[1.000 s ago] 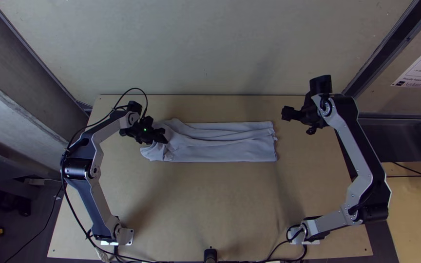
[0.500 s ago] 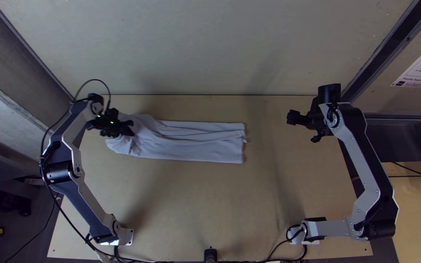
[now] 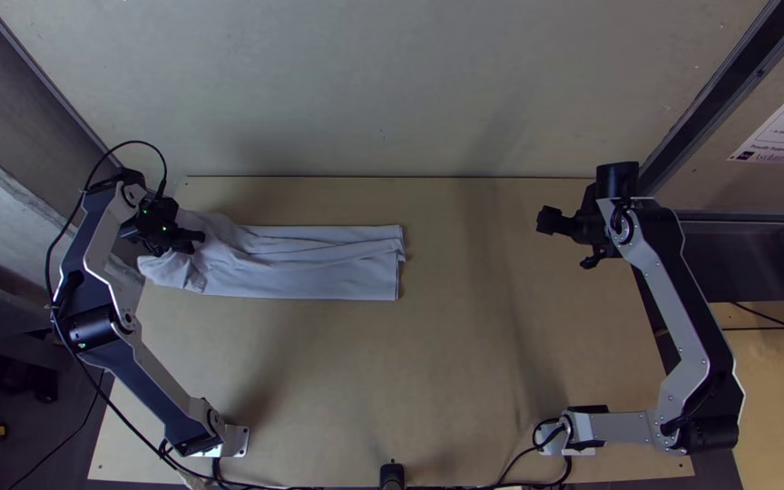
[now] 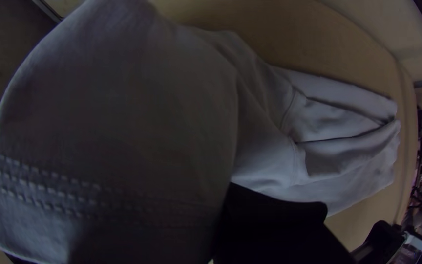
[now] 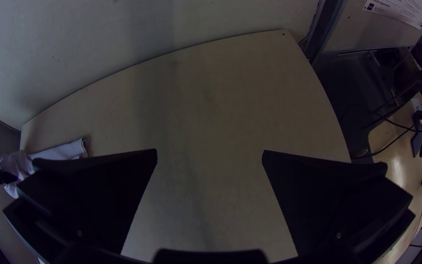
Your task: Fold the t-shirt
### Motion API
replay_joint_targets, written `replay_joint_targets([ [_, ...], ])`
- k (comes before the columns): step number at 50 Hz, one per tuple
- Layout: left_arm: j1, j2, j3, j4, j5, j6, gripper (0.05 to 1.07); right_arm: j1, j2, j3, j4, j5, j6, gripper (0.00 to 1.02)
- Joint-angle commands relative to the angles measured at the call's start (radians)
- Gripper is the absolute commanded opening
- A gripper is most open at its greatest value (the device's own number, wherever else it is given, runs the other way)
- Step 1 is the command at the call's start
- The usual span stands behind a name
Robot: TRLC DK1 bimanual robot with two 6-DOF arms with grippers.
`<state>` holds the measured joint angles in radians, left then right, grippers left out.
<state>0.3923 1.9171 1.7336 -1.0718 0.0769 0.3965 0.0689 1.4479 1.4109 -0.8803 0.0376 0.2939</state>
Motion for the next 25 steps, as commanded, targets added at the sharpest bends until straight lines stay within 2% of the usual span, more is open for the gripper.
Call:
replay_joint_targets([
  [1,0.0,-0.079,0.07,-0.048,-0.035,0.059,0.08,-0.006,-0.038,-0.03,0.003,0.007,0.001,0.99],
  [10,-0.093,-0.147,0.115,-0.132,-0.124,0.064,0.08,-0.001,-0.05,-0.033,0.006,0.005,0.001,0.99],
  [16,-0.175,-0.178,0.155,-0.24,-0.157,0.059,0.08,-0.001,-0.06,-0.036,0.007,0.005,0.001,0.99],
  [25,-0.288,-0.198,0.167,-0.298,-0.189,0.002,0.08,-0.007,-0.086,-0.058,0.007,0.005,0.001,0.99],
])
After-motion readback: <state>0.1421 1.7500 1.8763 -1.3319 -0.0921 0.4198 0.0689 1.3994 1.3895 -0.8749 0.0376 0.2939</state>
